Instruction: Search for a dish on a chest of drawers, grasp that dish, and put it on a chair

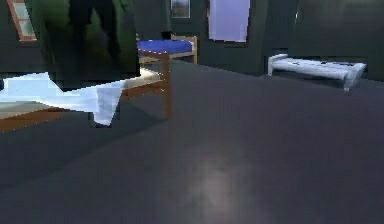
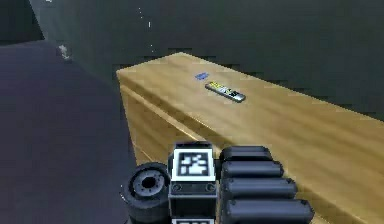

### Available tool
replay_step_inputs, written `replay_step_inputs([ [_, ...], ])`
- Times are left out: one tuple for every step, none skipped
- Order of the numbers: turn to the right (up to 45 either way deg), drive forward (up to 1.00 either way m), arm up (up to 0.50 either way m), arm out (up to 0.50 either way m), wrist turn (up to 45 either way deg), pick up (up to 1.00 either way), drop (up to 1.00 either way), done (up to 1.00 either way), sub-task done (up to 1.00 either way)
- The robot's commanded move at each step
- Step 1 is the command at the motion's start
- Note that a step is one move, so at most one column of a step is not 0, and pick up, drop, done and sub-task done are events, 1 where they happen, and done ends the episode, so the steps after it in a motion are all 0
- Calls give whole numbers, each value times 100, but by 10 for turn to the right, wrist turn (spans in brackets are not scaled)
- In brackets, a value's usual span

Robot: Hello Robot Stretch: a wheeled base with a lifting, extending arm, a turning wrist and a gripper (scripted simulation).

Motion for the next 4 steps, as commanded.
replay_step_inputs([
  [60, 0, 0, 0, 0, 0, 0, 0, 0],
  [0, 100, 0, 0, 0, 0, 0, 0, 0],
  [0, 100, 0, 0, 0, 0, 0, 0, 0],
  [0, 60, 0, 0, 0, 0, 0, 0, 0],
])
